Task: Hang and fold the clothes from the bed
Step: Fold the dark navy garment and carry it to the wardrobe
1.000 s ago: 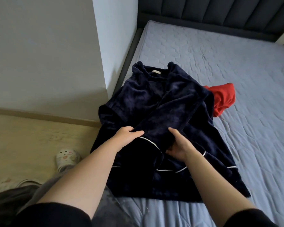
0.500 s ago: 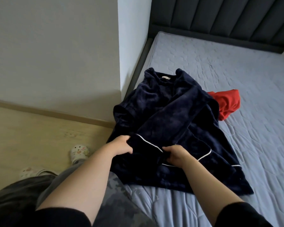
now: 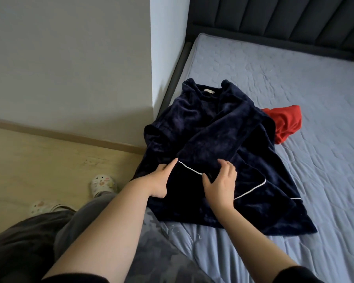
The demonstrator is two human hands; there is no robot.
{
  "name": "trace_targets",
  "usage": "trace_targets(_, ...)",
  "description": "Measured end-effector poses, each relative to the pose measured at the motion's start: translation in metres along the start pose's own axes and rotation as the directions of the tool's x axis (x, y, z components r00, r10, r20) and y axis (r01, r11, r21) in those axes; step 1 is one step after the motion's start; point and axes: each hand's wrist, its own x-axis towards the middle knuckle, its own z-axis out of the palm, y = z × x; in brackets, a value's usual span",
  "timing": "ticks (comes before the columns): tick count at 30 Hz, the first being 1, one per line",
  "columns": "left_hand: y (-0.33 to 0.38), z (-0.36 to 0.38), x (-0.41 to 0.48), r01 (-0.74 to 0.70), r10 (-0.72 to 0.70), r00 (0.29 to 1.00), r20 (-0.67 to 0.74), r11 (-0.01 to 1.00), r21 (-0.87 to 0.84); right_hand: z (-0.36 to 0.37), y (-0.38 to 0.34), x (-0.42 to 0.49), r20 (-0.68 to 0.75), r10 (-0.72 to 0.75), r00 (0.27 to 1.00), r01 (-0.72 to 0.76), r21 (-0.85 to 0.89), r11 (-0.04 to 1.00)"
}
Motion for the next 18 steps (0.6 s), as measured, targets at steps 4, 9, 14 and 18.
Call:
trace_targets(4,0.001,0.002,-0.001,-0.092,0.084,0.950,-0.300,0.996,-0.011,-0.006,-0.011,-0.018,0.395,-0.254,0.883,0.362,-0.228,0.904)
trace_targets(9,0.002,-0.001,-0.005,-0.099,0.075,0.762,-0.643,0.995,-0.002,-0.009,-0.017,-0.019,0.369,-0.213,0.905,0.329,-0.287,0.900)
trace_targets(14,-0.001,-0.006,-0.007,-0.019,0.175,0.698,-0.694,0.974,0.227,-0.017,-0.014,-0.010,0.563,-0.217,0.797,0.337,-0.117,0.934)
trace_targets(18,-0.005,-0.002,-0.002,0.059,-0.067,0.991,-0.113,0.996,-0.069,-0.015,-0.002,-0.001,0.734,0.029,0.679,0.033,-0.070,0.997)
